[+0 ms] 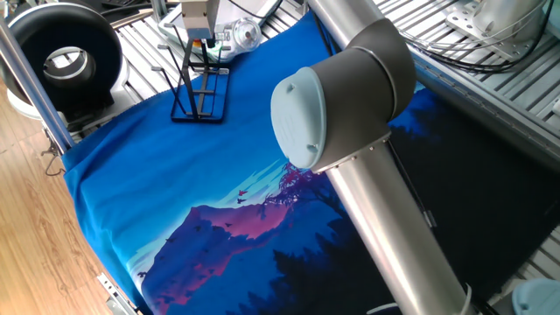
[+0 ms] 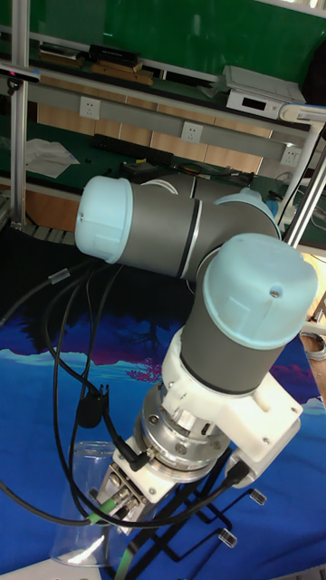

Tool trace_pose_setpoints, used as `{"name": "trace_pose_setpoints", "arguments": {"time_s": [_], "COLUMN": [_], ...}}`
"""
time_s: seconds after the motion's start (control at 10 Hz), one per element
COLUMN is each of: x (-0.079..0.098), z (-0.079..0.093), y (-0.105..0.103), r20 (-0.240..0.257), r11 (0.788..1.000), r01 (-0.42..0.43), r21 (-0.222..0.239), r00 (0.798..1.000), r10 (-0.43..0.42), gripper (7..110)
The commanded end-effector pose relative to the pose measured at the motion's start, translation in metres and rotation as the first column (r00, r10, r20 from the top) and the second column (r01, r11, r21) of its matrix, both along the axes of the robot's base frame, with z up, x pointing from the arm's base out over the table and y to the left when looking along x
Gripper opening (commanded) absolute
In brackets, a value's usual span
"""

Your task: Put the cup on the cup rack

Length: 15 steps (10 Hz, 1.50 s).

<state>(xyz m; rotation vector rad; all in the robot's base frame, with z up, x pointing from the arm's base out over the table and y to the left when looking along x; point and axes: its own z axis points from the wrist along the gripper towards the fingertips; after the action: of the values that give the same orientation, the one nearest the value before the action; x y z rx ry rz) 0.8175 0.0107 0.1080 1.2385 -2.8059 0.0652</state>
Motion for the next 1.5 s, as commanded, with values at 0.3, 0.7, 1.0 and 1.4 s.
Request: {"name": "trace_pose_setpoints", "arguments": {"time_s": [0.3, 0.7, 1.0, 1.4], "x": [-0.008, 0.004, -0.002, -0.009], "z": [-0.003, -0.003, -0.008, -0.014], "y": [0.009, 0.012, 0.021, 0.015], "r20": [-0.043, 0.006, -0.020, -0.042], "r11": [0.995, 0.995, 0.990, 0.988], "r01": [-0.052, -0.034, -0.038, -0.068], "r21": [0.084, 0.092, 0.138, 0.140], "r00": [0.998, 0.999, 0.999, 0.996], "r10": [0.056, 0.034, 0.041, 0.075], "gripper": [7, 7, 22, 22]}}
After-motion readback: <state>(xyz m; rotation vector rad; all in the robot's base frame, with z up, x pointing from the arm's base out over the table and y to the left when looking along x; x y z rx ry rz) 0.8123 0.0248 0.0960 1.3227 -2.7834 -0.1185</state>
